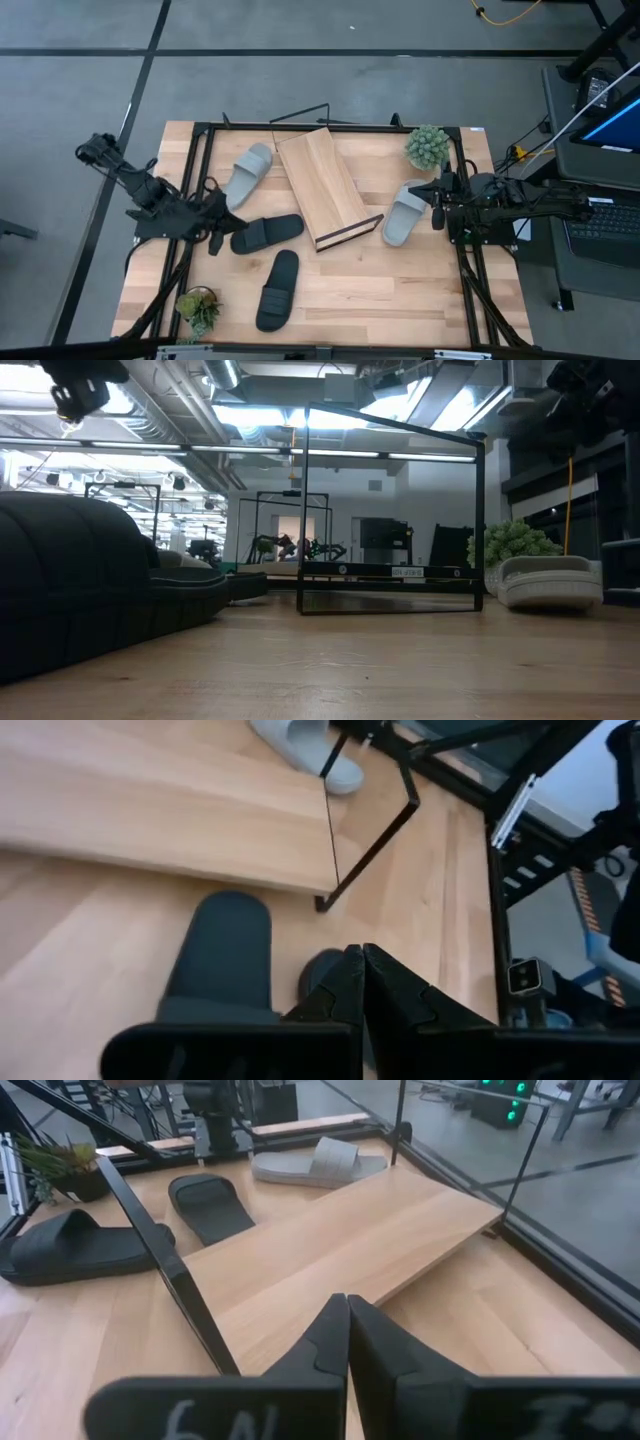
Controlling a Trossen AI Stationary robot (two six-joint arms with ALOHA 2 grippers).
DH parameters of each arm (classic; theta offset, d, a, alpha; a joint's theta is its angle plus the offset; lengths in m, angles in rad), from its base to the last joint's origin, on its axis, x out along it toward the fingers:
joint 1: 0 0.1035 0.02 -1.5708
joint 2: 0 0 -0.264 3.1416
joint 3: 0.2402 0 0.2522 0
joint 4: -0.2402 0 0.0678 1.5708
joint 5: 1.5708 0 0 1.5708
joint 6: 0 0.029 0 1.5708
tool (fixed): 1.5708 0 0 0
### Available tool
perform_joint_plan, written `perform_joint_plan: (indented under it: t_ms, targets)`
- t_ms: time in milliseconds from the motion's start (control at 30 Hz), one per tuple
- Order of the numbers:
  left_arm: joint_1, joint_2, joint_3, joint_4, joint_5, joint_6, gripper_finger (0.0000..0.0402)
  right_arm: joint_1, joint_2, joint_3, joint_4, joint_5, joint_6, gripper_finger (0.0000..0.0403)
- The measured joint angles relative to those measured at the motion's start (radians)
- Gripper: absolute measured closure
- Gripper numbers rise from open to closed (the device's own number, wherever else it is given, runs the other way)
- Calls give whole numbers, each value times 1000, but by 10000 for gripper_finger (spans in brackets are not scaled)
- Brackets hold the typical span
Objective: Pick and place slides into the shelf
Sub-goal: Put the top black slide on the shelf
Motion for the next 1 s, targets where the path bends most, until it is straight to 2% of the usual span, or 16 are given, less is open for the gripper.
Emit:
perform_joint_plan:
  t_ms: [300,533,800,867,1000]
  targets:
    - [-192,156,13,3,-136,-237,402,0,0,0,-2,0,-2,395]
    - [-347,278,13,4,-241,-517,402,0,0,0,-16,-46,-2,395]
    - [-423,372,12,-42,-405,-648,402,0,0,0,-12,-60,-2,395]
    - [-417,389,12,-87,-400,-706,402,0,0,0,2,-60,-1,395]
    - [-391,427,12,-186,-325,-859,402,0,0,0,58,-60,-3,395]
